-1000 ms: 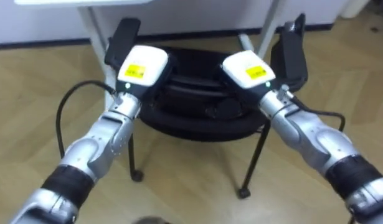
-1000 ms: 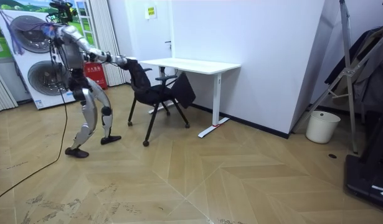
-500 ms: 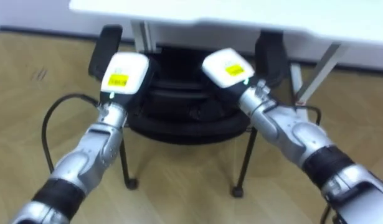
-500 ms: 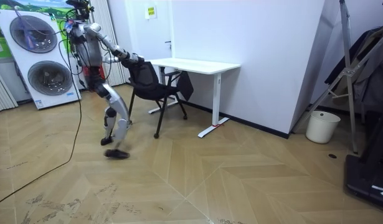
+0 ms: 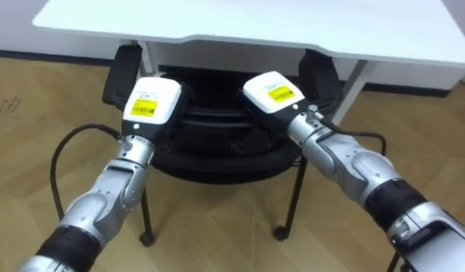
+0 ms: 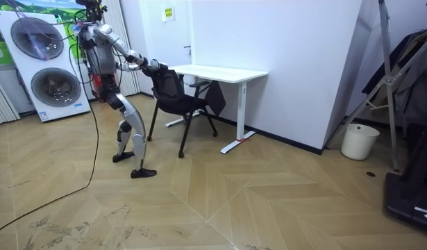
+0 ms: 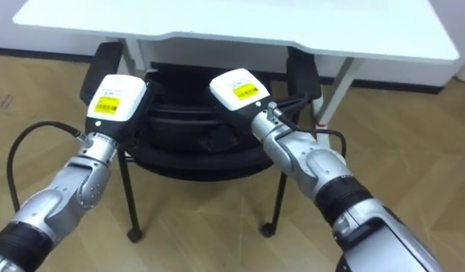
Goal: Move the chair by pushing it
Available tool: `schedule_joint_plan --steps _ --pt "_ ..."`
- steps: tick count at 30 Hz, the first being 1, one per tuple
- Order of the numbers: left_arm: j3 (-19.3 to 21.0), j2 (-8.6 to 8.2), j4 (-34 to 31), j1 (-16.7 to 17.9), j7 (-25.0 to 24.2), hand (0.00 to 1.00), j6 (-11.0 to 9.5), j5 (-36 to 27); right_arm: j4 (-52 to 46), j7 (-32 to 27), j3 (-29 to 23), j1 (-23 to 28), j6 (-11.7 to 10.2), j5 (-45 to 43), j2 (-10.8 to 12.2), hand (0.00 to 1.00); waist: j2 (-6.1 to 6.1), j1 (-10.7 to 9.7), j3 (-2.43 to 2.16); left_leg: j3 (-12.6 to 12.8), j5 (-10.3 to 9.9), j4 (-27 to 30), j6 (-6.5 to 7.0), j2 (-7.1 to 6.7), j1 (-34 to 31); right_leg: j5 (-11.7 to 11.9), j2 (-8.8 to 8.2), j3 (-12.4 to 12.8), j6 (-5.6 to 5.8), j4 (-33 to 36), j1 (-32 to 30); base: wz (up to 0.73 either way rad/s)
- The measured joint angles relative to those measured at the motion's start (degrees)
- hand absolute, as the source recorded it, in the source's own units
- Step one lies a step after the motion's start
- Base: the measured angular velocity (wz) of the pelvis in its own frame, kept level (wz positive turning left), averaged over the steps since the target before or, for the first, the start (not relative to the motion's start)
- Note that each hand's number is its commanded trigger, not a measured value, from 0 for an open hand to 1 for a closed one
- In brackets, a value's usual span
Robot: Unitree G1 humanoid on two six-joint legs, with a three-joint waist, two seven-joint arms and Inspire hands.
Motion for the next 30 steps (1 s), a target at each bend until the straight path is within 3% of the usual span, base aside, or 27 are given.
schedule_joint_plan --steps 2,6,9,12,13,15,17,21,22,23,24,25,26,27,28,29,30 --pt "0.2 0.41 -0.4 0.0 -0.1 1.0 -0.2 0.8 -0.4 -0.1 -0.6 0.8 0.0 -0.1 0.3 1.0 -0.21 -0.7 -0.03 1.4 -0.2 -0.1 -0.03 1.01 0.6 1.0 0.85 0.0 -0.48 -1.2 0.2 -0.23" --pt "0.5 0.95 -0.5 0.0 -0.3 1.0 -0.9 0.8 -1.3 0.0 -0.6 1.3 0.1 -0.1 0.3 1.0 0.04 -3.1 0.02 1.5 -0.3 -0.2 -0.48 2.25 1.3 0.8 2.1 0.0 -0.88 -1.5 0.9 -0.08" --pt "0.4 0.89 -0.5 0.1 -0.4 1.0 -0.9 0.8 -1.4 0.4 -0.8 1.6 0.2 0.0 0.3 1.0 0.46 -4.1 0.03 2.6 -0.3 -1.0 -1.4 3.63 2.7 -0.5 3.17 -0.1 -1.21 -1.3 1.0 -0.18" --pt "0.5 0.82 -0.8 0.3 -0.7 1.0 -1.0 0.7 -2.5 1.2 -1.6 2.2 0.2 -0.4 0.3 1.0 1.26 -4.8 -0.18 2.9 0.2 -0.6 -2.65 5.61 3.9 -1.7 5.33 -0.1 -2.58 -0.6 1.2 -0.18" --pt "0.8 0.7 -1.0 0.3 -1.4 1.0 -1.1 0.7 -3.2 1.2 -2.4 2.8 0.2 -1.1 0.3 1.0 1.41 -4.8 -0.15 2.9 0.3 1.3 -2.52 6.39 3.6 -2.6 5.84 0.2 -3.39 0.6 0.9 -0.27" --pt "0.6 0.35 -0.9 0.7 -2.2 1.0 -1.1 -0.1 -3.0 1.7 -2.5 3.1 0.2 -1.3 0.4 1.0 2.14 -4.8 -0.21 2.2 0.9 7.6 -1.45 7.91 2.5 -4.4 7.34 2.2 -3.73 2.8 1.0 -0.38" --pt "0.6 -0.35 -1.1 1.7 -2.5 1.0 -1.0 -0.2 -3.1 2.5 -2.7 3.6 0.1 -2.0 0.1 1.0 2.8 -4.8 -0.29 -1.5 3.3 14.3 1.96 7.86 0.8 -6.0 8.18 4.0 -4.62 5.1 1.4 -0.41" --pt "0.5 -1.01 -0.5 2.6 -3.1 1.0 -1.1 -1.1 -4.4 3.6 -2.7 4.7 -0.1 -2.5 -0.4 1.0 3.29 -4.6 -0.27 -4.0 7.9 16.2 2.6 7.11 -0.2 -7.4 8.19 4.5 -5.44 5.5 3.1 0.06" --pt "0.8 -0.96 -0.9 3.3 -3.0 1.0 -1.2 -1.9 -4.8 3.6 -2.7 4.9 -0.2 -2.9 -0.4 1.0 3.26 -4.7 -0.22 -4.4 9.2 16.3 2.61 6.82 -1.4 -7.4 8.02 4.6 -5.78 5.3 3.0 0.4" --pt "0.9 -1.34 -0.6 3.5 -3.1 1.0 -1.3 -2.1 -5.3 3.7 -2.7 5.2 -0.4 -3.4 -0.7 1.0 2.32 -5.9 0.25 -6.0 8.1 15.3 2.44 4.5 -2.8 -7.5 7.02 5.8 -5.86 5.3 3.1 0.64" --pt "0.9 -1.54 -0.1 3.3 -3.1 1.0 -1.3 -2.1 -5.3 3.9 -2.7 5.3 -0.3 -3.4 -0.8 1.0 2.13 -7.0 0.19 -6.6 6.5 14.1 2.62 2.32 -3.6 -7.5 6.51 6.4 -5.65 5.2 3.1 0.9" --pt "0.9 -2.84 0.9 2.8 -3.1 1.0 -1.2 -1.9 -5.5 4.0 -2.8 5.4 -0.5 -3.3 -1.8 1.0 1.89 -8.4 0.26 -6.0 4.4 10.5 3.3 -1.75 -4.6 -7.4 5.15 6.5 -4.91 4.7 3.1 0.55" --pt "0.9 -3.94 1.3 2.4 -3.1 1.0 -1.2 -1.6 -5.7 3.9 -2.8 5.4 -0.6 -3.5 -2.5 1.0 1.91 -8.3 0.25 -3.9 4.0 5.2 3.55 -4.95 -5.1 -7.1 4.86 7.1 -4.42 3.5 2.8 0.27" --pt "0.9 -4.01 1.4 2.1 -3.1 1.0 -1.3 -1.3 -5.8 3.7 -2.9 5.4 -0.7 -3.5 -2.9 1.0 1.86 -8.4 0.28 -3.4 4.1 2.4 3.63 -6.19 -5.5 -6.9 4.87 7.3 -3.89 3.0 2.7 -0.17" --pt "0.8 -4.33 1.3 1.7 -3.0 1.0 -1.4 -0.5 -5.6 3.4 -3.2 5.4 -1.1 -3.5 -3.3 1.0 1.53 -8.0 0.18 -3.4 5.6 -0.7 5.82 -7.72 -6.4 -6.4 5.1 8.0 -3.21 2.6 2.1 -0.19" --pt "0.8 -4.17 1.2 1.5 -2.7 1.0 -1.5 0.0 -5.4 2.7 -3.3 5.4 -1.1 -3.5 -3.3 1.0 1.67 -7.9 -0.28 -2.0 5.7 -1.3 6.18 -7.65 -6.1 -5.5 5.37 8.1 -2.1 1.9 1.7 -0.15" --pt "0.7 -4.2 1.3 1.2 -2.6 1.0 -1.5 0.0 -5.4 2.5 -3.5 5.4 -1.3 -3.5 -3.3 1.0 1.71 -7.9 -0.23 -1.5 5.8 -1.4 6.39 -7.53 -6.2 -5.0 5.4 7.6 -1.95 1.3 1.5 -0.1"
